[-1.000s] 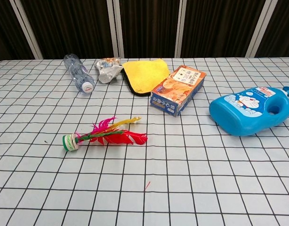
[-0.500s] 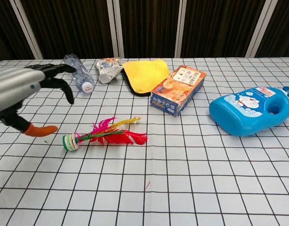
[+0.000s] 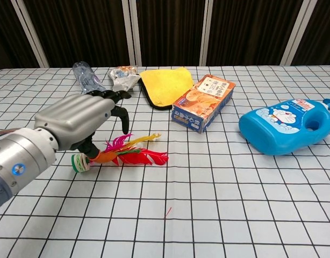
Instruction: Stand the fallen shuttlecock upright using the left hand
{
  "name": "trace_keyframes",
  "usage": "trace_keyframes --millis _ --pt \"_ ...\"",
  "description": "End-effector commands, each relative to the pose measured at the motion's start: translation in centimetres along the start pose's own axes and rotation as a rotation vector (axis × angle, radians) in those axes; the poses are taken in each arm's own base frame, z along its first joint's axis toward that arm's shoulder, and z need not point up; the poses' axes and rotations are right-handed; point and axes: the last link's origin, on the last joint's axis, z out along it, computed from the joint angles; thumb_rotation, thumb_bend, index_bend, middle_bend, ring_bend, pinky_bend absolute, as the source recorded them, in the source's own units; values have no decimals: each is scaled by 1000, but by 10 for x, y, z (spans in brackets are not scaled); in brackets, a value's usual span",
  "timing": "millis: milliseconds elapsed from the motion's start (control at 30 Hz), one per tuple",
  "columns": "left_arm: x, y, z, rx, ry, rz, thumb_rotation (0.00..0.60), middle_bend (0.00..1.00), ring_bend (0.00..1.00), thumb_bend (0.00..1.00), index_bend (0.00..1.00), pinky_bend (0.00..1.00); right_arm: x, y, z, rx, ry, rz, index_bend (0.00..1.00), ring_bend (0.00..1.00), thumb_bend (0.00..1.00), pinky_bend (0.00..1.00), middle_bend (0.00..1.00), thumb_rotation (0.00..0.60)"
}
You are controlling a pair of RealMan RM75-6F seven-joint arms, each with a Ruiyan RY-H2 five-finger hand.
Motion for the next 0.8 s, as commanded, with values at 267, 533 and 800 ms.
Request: trace_keyframes --millis 267,533,800 --pt "-12 15 10 11 -7 -21 600 7 0 438 450 0 0 0 0 2 -3 10 0 0 333 0 0 600" --pt "-16 19 12 11 -11 -27 600 8 0 462 468 0 1 -1 -1 5 -3 11 0 0 334 0 0 600" --pt "-21 19 13 18 -12 -20 600 8 0 463 477 0 1 -1 -1 4 -4 14 0 0 334 0 0 600"
